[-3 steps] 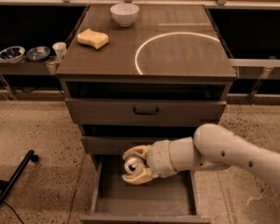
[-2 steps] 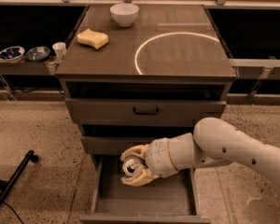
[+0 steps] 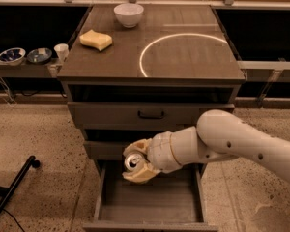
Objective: Pick green can from bottom drawer and place on counter
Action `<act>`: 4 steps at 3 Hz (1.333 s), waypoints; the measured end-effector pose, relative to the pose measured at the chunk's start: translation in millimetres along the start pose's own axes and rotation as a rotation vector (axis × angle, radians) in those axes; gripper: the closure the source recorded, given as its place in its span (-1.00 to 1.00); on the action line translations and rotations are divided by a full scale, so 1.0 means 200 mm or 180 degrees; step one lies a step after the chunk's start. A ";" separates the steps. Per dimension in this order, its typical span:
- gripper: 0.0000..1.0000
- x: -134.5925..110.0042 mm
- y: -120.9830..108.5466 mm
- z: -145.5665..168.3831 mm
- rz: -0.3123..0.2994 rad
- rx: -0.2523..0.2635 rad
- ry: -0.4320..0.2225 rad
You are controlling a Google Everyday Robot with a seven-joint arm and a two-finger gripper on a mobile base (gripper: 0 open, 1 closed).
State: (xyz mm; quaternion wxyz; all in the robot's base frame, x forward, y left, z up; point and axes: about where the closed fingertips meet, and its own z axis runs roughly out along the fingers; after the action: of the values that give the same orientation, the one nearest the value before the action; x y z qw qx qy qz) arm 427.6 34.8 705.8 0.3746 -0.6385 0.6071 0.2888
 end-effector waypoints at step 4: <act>1.00 -0.34 -0.86 -0.38 0.0957 0.0456 -0.0318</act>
Offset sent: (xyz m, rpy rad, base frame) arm 0.2379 -0.0510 0.2064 0.1146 0.0920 -0.3887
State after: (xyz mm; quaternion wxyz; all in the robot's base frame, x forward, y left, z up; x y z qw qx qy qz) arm 585.4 5.9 825.8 0.4014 -0.4970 0.6954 0.3289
